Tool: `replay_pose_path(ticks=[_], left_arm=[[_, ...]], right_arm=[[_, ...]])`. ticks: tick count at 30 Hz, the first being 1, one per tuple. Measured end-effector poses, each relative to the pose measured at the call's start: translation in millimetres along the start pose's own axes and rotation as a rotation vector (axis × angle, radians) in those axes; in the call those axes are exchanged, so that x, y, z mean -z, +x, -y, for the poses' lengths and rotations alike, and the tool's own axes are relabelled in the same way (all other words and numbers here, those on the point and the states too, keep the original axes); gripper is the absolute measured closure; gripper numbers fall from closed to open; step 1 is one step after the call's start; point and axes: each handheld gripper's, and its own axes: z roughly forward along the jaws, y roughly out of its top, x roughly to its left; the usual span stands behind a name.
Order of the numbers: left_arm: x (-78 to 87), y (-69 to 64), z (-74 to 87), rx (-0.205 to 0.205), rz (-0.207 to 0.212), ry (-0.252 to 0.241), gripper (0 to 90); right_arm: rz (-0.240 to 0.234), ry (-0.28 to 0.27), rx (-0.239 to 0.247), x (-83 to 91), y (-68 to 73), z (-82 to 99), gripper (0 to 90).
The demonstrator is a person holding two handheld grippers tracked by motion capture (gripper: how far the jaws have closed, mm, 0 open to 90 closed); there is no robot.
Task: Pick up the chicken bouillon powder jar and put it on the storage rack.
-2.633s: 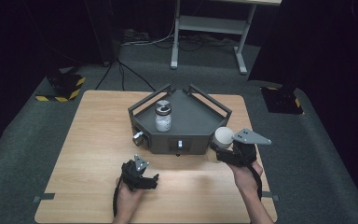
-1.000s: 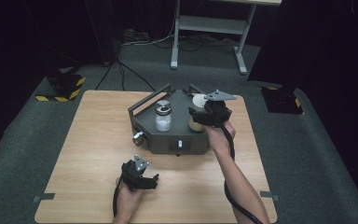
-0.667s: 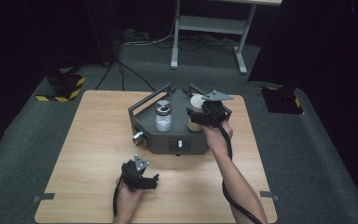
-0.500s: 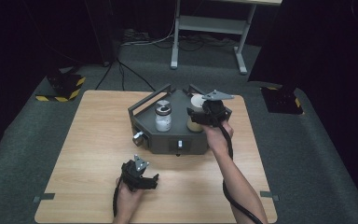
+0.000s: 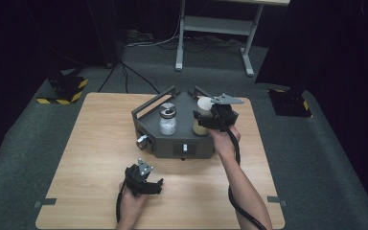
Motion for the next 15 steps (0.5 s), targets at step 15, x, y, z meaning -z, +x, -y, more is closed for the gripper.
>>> replay_pose_path(ticks=[15], left_arm=[[0.0,0.2,-0.2,-0.001,0.000,0.001,5.0]], right_arm=[[0.005,0.005,0.004,0.0,1.3,-1.4,35.4]])
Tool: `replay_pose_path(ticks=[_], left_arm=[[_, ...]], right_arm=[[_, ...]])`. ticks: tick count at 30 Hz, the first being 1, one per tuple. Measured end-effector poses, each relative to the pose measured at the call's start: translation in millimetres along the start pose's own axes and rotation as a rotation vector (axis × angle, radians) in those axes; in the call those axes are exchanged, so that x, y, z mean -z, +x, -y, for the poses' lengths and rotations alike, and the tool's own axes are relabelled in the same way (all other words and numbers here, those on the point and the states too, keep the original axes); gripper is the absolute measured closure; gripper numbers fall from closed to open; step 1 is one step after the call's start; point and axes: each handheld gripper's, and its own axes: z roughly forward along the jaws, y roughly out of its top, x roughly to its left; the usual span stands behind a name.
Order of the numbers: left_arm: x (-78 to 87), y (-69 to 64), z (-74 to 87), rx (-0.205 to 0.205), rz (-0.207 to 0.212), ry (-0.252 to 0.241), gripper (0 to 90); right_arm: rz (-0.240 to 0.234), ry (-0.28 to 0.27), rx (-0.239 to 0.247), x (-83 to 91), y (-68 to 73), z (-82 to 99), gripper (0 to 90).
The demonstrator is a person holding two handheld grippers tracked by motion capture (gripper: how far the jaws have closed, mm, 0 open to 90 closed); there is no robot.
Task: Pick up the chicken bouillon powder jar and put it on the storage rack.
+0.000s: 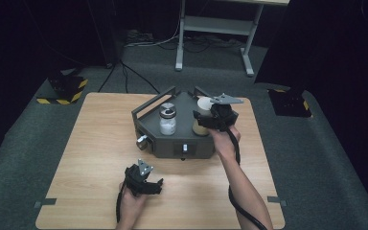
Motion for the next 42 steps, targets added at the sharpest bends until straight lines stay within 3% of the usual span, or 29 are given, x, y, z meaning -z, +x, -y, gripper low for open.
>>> replay_pose_path(ticks=[9,13,14,16,22,42], left_arm=[[0.0,0.0,0.0,0.000,0.000,0.000,5.0],[0.0,0.0,0.0,0.000,0.000,0.000,5.1],[0.0,0.0,0.0,0.000,0.000,0.000,5.0],[0.0,0.0,0.0,0.000,0.000,0.000,5.0],[-0.1,-0.2,0.2,0.001,0.000,-0.001,5.0],[0.0,0.0,0.0,0.000,0.000,0.000,5.0]], right_arm=[[0.021,-0.020,-0.012,0.1,5.6,4.7,34.9],[0.023,-0.025,-0.023,0.1,5.8,4.9,22.2],[0.083,-0.031,-0.011,0.4,17.7,6.1,16.9],[0.095,-0.023,0.000,0.3,20.2,4.7,15.7],[0.028,-0.050,-0.041,5.5,7.0,10.1,8.1],[0.036,-0.075,0.006,24.7,7.2,26.3,8.4]])
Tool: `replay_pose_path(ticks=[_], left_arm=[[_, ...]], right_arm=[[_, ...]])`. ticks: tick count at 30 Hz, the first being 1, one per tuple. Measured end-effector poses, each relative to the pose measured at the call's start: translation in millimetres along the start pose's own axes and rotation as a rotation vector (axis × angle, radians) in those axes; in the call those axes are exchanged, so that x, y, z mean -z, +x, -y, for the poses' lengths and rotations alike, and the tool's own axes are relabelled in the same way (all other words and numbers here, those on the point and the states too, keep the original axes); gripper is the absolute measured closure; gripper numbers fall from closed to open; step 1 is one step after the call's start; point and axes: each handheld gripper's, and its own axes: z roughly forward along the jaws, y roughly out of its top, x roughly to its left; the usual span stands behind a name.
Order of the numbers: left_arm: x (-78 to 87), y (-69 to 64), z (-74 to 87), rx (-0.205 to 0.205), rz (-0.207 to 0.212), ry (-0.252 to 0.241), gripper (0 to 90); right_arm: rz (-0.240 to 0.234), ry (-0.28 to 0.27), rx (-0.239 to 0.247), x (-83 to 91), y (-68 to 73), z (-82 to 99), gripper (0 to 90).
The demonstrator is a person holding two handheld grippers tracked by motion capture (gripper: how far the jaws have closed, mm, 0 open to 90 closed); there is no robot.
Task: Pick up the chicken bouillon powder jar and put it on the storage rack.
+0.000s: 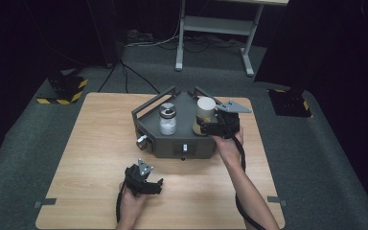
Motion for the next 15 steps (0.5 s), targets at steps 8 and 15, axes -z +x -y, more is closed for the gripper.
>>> replay_pose_path(ticks=[8,15], left_arm=[[-0.1,-0.1,0.1,0.001,0.000,-0.001,5.1],[0.0,-0.1,0.0,0.000,0.000,0.000,5.0]], right_arm=[[-0.015,-0.014,-0.006,13.4,-5.9,13.1,8.4],[-0.010,-0.017,-0.008,26.0,-8.7,23.7,8.4]])
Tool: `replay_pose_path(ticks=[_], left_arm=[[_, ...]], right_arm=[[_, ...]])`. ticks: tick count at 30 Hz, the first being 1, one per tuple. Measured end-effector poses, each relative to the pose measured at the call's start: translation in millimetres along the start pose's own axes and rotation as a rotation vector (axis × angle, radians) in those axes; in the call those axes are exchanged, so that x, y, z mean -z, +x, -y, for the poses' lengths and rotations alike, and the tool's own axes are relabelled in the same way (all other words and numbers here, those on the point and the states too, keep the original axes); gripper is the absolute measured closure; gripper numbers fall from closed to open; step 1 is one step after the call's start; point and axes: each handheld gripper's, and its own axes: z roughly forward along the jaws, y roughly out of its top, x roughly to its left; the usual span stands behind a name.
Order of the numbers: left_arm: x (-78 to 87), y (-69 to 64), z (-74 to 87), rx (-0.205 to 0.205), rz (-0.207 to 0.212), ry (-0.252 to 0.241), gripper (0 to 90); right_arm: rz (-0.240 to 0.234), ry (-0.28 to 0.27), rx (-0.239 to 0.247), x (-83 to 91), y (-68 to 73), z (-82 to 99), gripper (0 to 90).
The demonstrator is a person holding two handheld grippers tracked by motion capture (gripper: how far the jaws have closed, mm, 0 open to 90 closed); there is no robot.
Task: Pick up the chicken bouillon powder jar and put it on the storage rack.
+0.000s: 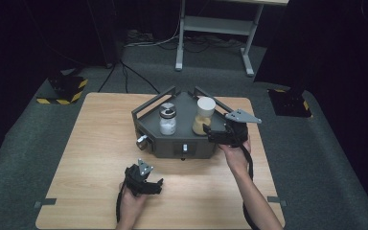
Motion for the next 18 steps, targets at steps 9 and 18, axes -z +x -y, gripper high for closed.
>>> replay_pose_path(ticks=[9,18], left_arm=[[-0.1,-0.1,0.1,0.001,0.000,-0.001,5.0],[0.0,0.0,-0.1,-0.001,0.000,0.000,5.0]], right_arm=[[0.013,0.009,-0.008,17.8,-7.1,19.0,8.4],[0.031,0.029,-0.020,35.1,-13.6,43.5,8.4]])
